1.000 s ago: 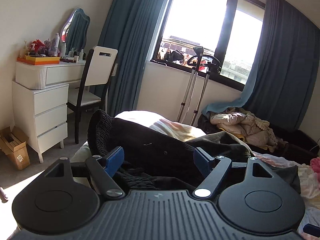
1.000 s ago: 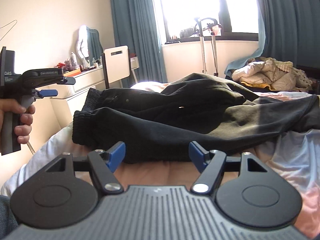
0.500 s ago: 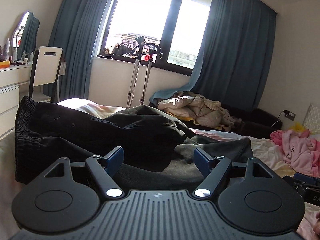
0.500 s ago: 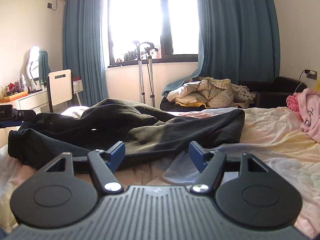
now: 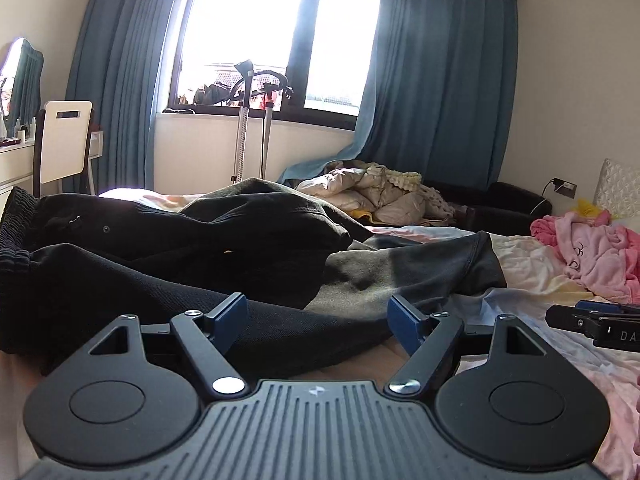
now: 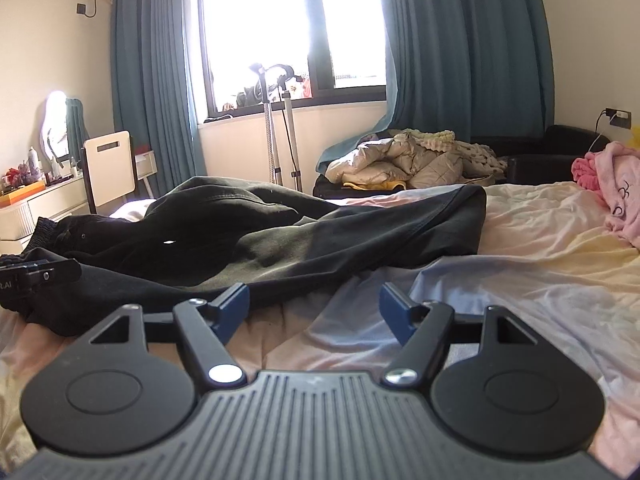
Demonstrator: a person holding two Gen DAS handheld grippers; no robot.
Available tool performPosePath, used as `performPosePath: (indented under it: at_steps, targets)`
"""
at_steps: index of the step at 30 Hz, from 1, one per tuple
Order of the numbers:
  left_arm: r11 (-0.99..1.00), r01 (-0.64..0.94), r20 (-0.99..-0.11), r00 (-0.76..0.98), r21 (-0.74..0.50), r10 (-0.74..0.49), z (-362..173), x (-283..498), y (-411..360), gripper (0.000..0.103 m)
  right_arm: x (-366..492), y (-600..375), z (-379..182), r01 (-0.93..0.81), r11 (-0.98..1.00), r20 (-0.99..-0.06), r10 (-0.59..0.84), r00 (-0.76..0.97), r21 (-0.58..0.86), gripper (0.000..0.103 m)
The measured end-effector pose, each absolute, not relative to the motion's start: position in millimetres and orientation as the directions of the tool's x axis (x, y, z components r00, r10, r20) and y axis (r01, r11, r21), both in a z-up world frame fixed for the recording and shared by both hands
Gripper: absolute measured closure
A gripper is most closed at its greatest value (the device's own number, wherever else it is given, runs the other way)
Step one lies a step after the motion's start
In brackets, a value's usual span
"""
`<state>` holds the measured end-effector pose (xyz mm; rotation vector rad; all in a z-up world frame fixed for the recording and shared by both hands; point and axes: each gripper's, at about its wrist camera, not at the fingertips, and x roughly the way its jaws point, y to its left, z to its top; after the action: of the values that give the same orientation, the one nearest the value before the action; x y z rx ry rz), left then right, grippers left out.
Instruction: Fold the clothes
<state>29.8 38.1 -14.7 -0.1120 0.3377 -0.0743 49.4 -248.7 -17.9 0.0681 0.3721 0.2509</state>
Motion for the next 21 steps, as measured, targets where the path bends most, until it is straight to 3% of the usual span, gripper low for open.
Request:
performPosePath:
  at_steps: [11, 21]
  targets:
    - [0.994, 0.049, -0.351, 0.933, -0.100, -0.081, -14, 32, 35, 0.022, 49, -250, -19, -0.206, 0.971, -0.347, 0.235, 0.908, 0.118, 0.030]
    - [0.977, 0.171, -0.418, 0.902, 0.128, -0.103, -25, 72, -4, 0.021, 46, -265, -16, -0.134, 0.979, -0.342, 0.180, 0.922, 0.154, 0.028]
